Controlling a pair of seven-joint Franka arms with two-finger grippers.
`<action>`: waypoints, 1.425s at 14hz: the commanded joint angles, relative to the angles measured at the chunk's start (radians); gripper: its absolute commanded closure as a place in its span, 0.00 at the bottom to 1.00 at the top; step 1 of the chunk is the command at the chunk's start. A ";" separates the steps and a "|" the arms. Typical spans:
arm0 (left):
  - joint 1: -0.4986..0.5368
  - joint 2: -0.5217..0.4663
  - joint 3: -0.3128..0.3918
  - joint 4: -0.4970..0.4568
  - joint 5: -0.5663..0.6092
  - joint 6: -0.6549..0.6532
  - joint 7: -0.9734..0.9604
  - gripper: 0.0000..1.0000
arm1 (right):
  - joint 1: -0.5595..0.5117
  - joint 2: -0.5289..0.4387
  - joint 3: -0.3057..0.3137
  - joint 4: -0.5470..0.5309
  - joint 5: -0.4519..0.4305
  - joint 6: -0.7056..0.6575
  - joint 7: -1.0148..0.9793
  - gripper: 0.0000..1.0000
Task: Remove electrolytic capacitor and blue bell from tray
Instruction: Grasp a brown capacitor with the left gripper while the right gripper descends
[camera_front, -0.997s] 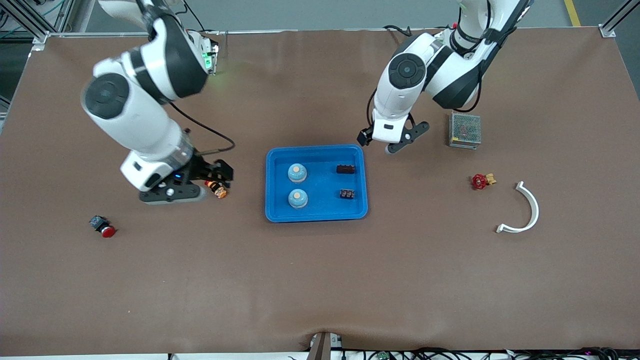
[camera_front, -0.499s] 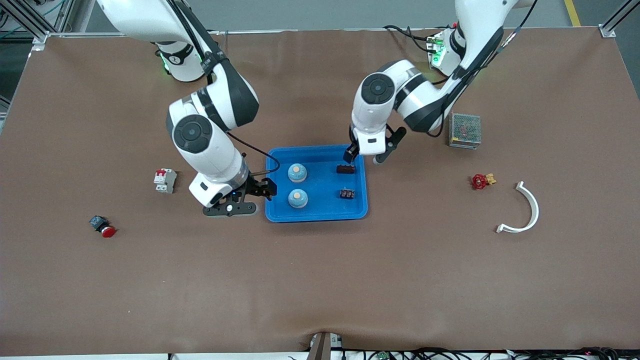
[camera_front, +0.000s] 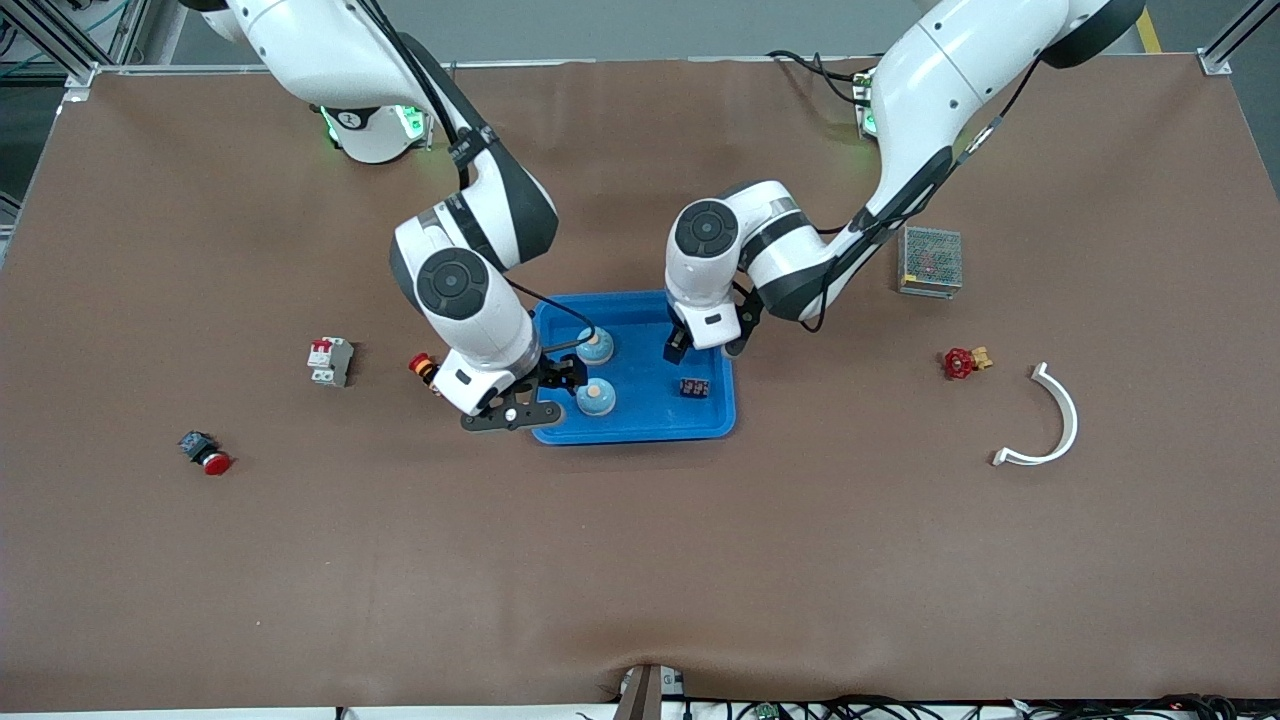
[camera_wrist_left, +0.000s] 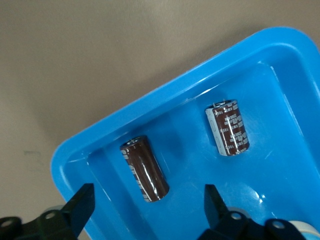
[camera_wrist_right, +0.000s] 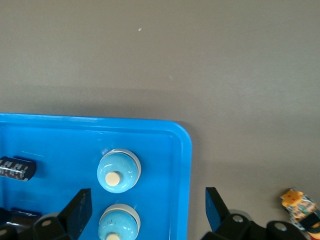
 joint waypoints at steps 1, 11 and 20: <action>-0.032 0.014 0.025 0.026 0.020 -0.010 -0.040 0.10 | 0.014 0.038 -0.010 0.028 0.001 0.004 -0.001 0.00; -0.068 0.056 0.074 0.032 0.011 -0.010 -0.104 0.41 | 0.075 0.122 -0.010 0.026 0.006 0.108 0.013 0.00; -0.022 0.023 0.076 0.101 0.023 -0.090 -0.048 1.00 | 0.086 0.179 -0.010 0.026 0.006 0.179 0.014 0.00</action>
